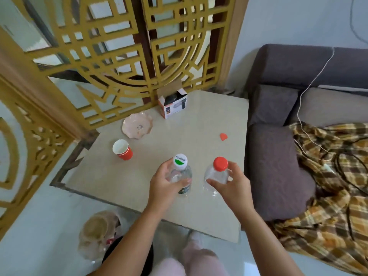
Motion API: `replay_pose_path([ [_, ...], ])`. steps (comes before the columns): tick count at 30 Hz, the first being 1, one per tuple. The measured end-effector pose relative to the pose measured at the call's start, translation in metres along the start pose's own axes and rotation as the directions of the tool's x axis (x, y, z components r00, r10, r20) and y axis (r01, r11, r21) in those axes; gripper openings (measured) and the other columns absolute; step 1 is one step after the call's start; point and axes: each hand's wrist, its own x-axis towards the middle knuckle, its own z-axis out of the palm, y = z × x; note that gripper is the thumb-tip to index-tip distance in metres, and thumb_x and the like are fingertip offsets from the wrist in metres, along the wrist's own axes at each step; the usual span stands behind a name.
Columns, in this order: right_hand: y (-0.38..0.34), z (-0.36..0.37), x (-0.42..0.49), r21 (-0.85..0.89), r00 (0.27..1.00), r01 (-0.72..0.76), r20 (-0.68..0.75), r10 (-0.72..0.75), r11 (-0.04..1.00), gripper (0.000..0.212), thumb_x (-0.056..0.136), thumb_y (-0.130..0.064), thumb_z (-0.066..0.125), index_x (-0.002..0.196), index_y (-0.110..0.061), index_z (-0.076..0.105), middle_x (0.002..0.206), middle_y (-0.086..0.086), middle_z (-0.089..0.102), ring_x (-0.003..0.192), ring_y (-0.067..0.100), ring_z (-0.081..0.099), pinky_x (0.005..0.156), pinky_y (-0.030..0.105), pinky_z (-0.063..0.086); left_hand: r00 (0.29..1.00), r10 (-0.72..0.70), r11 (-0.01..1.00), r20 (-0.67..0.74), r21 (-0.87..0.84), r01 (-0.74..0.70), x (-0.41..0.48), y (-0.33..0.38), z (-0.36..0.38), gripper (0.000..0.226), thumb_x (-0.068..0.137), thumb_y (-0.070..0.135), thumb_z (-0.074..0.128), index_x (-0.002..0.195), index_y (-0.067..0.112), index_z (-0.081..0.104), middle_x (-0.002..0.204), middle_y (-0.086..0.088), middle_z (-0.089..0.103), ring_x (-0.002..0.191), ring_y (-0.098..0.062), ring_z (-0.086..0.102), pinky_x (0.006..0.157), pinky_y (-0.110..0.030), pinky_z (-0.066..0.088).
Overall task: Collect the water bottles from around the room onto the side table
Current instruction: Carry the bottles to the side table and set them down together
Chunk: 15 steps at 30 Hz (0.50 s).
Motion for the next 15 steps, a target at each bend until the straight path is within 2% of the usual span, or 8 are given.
replay_pose_path([
  [4,0.017,0.018,0.051,-0.004,1.0,-0.027,-0.014,0.027,1.0,0.063,0.061,-0.02,0.084,0.116,-0.024,0.053,0.11,-0.009,0.061,0.105,0.017,0.056,0.092,0.042,0.047,1.0,-0.025,0.997,-0.001,0.067,0.025,0.051,-0.005,0.016,0.054,0.063,0.003,0.081,0.105,0.026,0.055,0.099,0.019,0.059,0.084,0.025,0.05,0.066,0.003,0.036],
  [7,0.034,0.034,0.082,0.006,0.995,-0.082,-0.05,0.083,0.997,0.064,0.062,-0.02,0.083,0.117,-0.025,0.052,0.116,-0.008,0.061,0.107,0.017,0.056,0.092,0.042,0.048,0.999,-0.053,0.994,-0.002,0.093,0.053,0.091,-0.015,0.028,0.055,0.063,0.005,0.08,0.105,0.029,0.055,0.101,0.017,0.059,0.089,0.014,0.053,0.069,0.0,0.038],
  [10,0.053,0.051,0.111,0.011,0.989,-0.124,-0.084,0.125,0.992,0.062,0.063,-0.022,0.083,0.116,-0.027,0.052,0.113,-0.009,0.062,0.104,0.016,0.058,0.09,0.041,0.049,0.997,-0.08,0.99,0.018,0.115,0.078,0.129,-0.032,0.043,0.056,0.065,0.011,0.08,0.113,0.027,0.056,0.111,0.011,0.06,0.101,-0.004,0.056,0.081,-0.014,0.042],
  [15,0.077,0.075,0.151,0.075,0.973,-0.176,-0.142,0.185,0.982,0.058,0.064,-0.021,0.082,0.113,-0.026,0.053,0.108,-0.01,0.062,0.098,0.013,0.058,0.086,0.029,0.048,0.996,-0.087,0.99,0.011,0.114,0.085,0.178,-0.068,0.066,0.062,0.063,0.013,0.082,0.117,0.025,0.055,0.119,0.004,0.059,0.11,-0.012,0.055,0.094,-0.032,0.046],
])
